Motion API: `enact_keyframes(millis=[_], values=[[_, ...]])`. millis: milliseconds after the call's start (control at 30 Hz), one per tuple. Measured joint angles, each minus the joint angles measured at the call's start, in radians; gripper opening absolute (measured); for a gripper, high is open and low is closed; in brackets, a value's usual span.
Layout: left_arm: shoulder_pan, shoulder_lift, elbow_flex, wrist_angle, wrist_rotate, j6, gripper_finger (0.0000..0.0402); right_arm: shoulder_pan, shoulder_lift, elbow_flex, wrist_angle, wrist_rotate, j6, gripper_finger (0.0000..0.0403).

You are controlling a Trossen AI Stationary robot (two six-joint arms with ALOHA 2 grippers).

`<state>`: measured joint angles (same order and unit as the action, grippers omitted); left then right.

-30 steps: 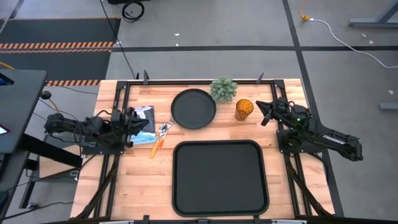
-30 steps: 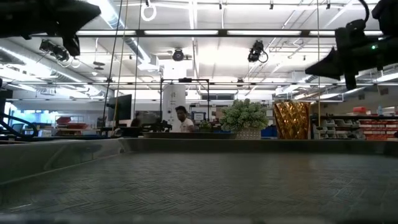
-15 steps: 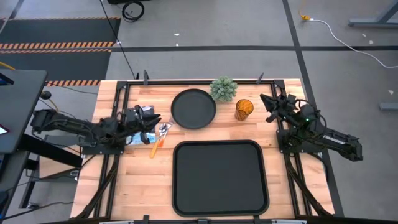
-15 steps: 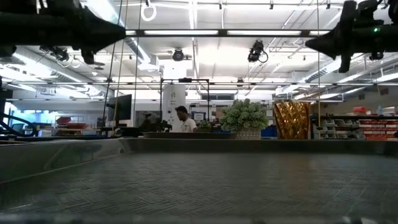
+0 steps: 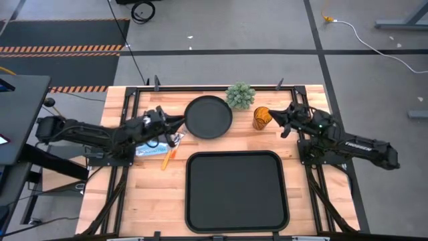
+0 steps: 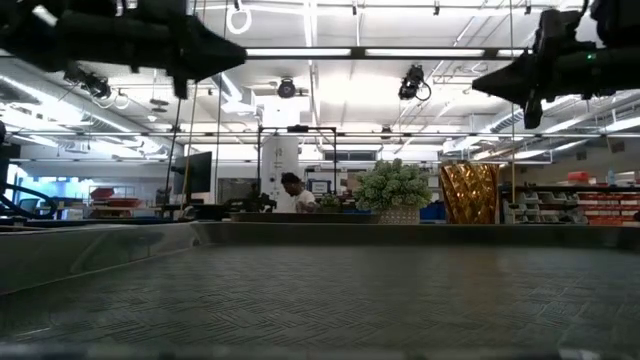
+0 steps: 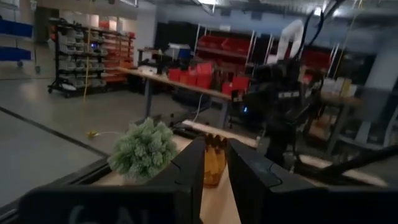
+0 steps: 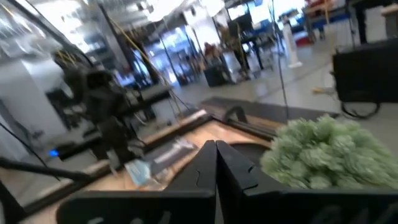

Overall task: Pick and place plate/cup/fork/spoon on tray
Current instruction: Put the brown cup to the top right side of the black serving tray

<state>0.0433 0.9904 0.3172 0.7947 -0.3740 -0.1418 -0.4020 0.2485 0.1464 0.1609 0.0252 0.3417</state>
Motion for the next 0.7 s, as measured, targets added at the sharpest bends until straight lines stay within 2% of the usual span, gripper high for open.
enact_keyframes(millis=[233, 500, 700], values=[[0.038, 0.178, 0.168, -0.108, 0.027, 0.021, 0.0075, -0.048, 0.129, 0.099, -0.154, 0.003, -0.037, 0.0005], [0.078, 0.364, 0.338, -0.2, 0.225, -0.062, 0.0075, -0.127, 0.24, 0.2, -0.171, 0.032, -0.075, 0.0013], [0.079, 0.512, 0.477, -0.276, 0.296, -0.057, 0.0075, -0.178, 0.347, 0.27, -0.216, 0.038, -0.08, 0.0014]])
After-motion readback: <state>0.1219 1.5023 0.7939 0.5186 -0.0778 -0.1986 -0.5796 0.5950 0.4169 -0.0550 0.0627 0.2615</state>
